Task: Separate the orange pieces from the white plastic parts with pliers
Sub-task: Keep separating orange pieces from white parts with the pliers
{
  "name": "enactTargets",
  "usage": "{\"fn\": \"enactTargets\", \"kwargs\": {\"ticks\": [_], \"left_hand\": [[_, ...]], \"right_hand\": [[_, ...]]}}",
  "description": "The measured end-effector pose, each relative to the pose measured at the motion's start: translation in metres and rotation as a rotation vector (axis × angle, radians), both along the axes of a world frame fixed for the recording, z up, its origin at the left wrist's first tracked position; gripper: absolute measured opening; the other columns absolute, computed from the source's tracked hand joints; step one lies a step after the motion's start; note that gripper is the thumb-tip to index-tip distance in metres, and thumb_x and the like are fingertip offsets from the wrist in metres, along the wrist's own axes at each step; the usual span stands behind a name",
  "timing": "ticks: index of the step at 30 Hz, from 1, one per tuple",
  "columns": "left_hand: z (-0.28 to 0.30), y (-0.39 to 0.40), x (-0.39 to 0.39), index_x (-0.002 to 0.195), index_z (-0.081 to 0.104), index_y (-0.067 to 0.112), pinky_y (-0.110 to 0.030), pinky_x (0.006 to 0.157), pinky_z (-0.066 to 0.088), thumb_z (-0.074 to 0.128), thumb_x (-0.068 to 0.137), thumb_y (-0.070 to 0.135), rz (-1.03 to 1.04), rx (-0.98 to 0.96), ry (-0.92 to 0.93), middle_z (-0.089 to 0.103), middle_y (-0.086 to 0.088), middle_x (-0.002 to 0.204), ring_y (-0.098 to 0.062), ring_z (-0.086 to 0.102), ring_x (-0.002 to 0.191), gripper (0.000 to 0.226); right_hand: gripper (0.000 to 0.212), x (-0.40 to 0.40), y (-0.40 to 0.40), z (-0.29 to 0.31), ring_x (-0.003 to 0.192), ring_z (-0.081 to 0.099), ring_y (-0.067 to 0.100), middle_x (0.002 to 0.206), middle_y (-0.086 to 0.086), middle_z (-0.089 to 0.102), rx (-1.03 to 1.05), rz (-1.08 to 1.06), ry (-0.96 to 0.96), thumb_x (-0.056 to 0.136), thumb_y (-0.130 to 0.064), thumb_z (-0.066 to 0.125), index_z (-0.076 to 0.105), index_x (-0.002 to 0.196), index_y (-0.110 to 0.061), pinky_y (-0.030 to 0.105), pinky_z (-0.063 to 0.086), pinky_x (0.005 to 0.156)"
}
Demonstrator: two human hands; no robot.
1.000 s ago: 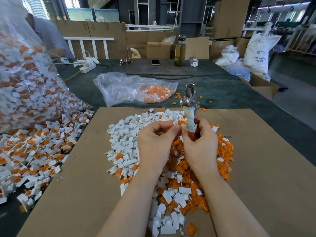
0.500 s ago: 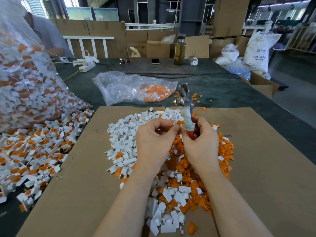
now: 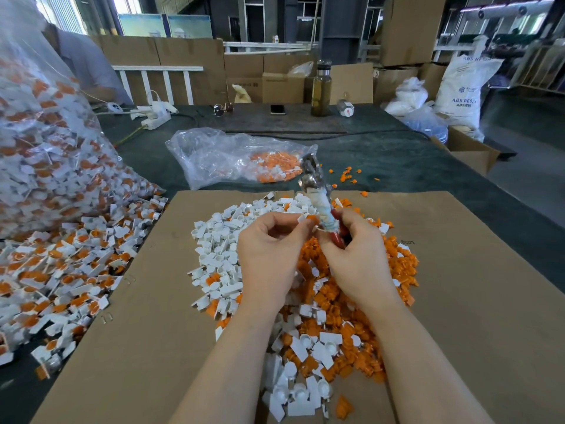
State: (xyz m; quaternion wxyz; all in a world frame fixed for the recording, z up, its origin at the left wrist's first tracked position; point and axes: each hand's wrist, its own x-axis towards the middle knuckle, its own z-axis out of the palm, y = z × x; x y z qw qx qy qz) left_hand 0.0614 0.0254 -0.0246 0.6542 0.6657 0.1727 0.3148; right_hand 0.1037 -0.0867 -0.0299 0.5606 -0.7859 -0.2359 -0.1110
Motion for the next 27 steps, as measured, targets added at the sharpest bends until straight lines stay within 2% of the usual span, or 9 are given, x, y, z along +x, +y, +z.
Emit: {"fn": "enactTargets", "kwargs": {"ticks": [3,6,9,13,15,18,21,25,27], "left_hand": [[0.000,0.007,0.000,0.078,0.074,0.022,-0.023,0.066,0.058,0.081,0.081,0.017,0.001,-0.041,-0.003,0.075,0.004,0.072,-0.014,0.073,0.072,0.010],[0.000,0.016,-0.001,0.081,0.072,0.016,-0.017,0.065,0.055,0.076,0.085,0.008,-0.033,-0.142,-0.085,0.075,0.002,0.072,-0.014,0.075,0.072,0.010],[0.000,0.023,-0.002,0.083,0.071,0.012,-0.018,0.068,0.056,0.073,0.086,0.004,-0.033,-0.203,-0.162,0.073,0.003,0.070,-0.017,0.074,0.071,0.009],[0.000,0.030,-0.002,0.086,0.070,0.010,-0.018,0.069,0.056,0.072,0.087,0.003,-0.037,-0.230,-0.227,0.072,0.004,0.070,-0.015,0.074,0.070,0.007],[0.000,0.032,-0.002,0.087,0.069,0.010,-0.018,0.069,0.056,0.071,0.088,0.004,-0.044,-0.213,-0.242,0.073,0.005,0.071,-0.012,0.073,0.069,0.006],[-0.001,0.033,-0.002,0.086,0.069,0.011,-0.018,0.069,0.055,0.070,0.088,0.003,-0.048,-0.190,-0.249,0.072,0.006,0.071,-0.008,0.070,0.067,0.009],[-0.002,0.034,-0.002,0.086,0.069,0.013,-0.017,0.069,0.054,0.070,0.089,0.005,-0.061,-0.166,-0.244,0.071,0.009,0.070,-0.006,0.068,0.066,0.009],[-0.002,0.039,-0.003,0.087,0.070,0.012,-0.019,0.070,0.055,0.070,0.089,0.005,-0.104,-0.145,-0.246,0.071,0.007,0.073,-0.008,0.066,0.068,0.007],[-0.003,0.041,-0.004,0.087,0.070,0.012,-0.022,0.072,0.055,0.070,0.088,0.005,-0.120,-0.146,-0.246,0.072,0.004,0.076,-0.010,0.067,0.071,0.007]], "right_hand": [[0.022,0.000,-0.001,0.000,0.081,0.061,-0.004,0.089,-0.015,0.066,-0.041,0.043,0.040,0.090,-0.016,0.066,0.062,0.109,-0.027,0.006,0.044,0.064],[0.024,0.002,-0.008,0.001,0.084,0.060,-0.005,0.092,-0.015,0.065,-0.097,0.086,0.105,0.089,-0.018,0.066,0.062,0.112,-0.023,0.008,0.044,0.069],[0.026,0.006,-0.016,0.002,0.086,0.060,0.003,0.096,-0.012,0.064,-0.201,0.099,0.142,0.090,-0.021,0.065,0.060,0.116,-0.020,0.021,0.046,0.075],[0.026,0.005,-0.020,0.008,0.086,0.060,0.006,0.096,-0.008,0.062,-0.294,0.169,0.166,0.088,-0.022,0.067,0.054,0.111,-0.024,0.024,0.045,0.073],[0.028,0.004,-0.021,0.010,0.093,0.062,0.013,0.104,-0.003,0.064,-0.330,0.207,0.194,0.087,-0.021,0.068,0.056,0.113,-0.022,0.033,0.051,0.081],[0.030,0.001,-0.021,0.012,0.093,0.063,0.022,0.102,0.006,0.065,-0.385,0.240,0.194,0.087,-0.019,0.068,0.057,0.114,-0.016,0.047,0.050,0.086],[0.028,0.002,-0.020,0.012,0.088,0.061,0.019,0.097,0.002,0.064,-0.427,0.255,0.170,0.087,-0.020,0.068,0.058,0.113,-0.018,0.044,0.051,0.082],[0.021,0.004,-0.019,0.008,0.079,0.058,0.009,0.089,-0.007,0.061,-0.441,0.251,0.124,0.087,-0.019,0.066,0.059,0.107,-0.022,0.033,0.049,0.072],[0.020,0.003,-0.017,0.006,0.078,0.058,0.007,0.089,-0.008,0.063,-0.446,0.252,0.086,0.088,-0.018,0.063,0.061,0.107,-0.024,0.032,0.050,0.071]]}}
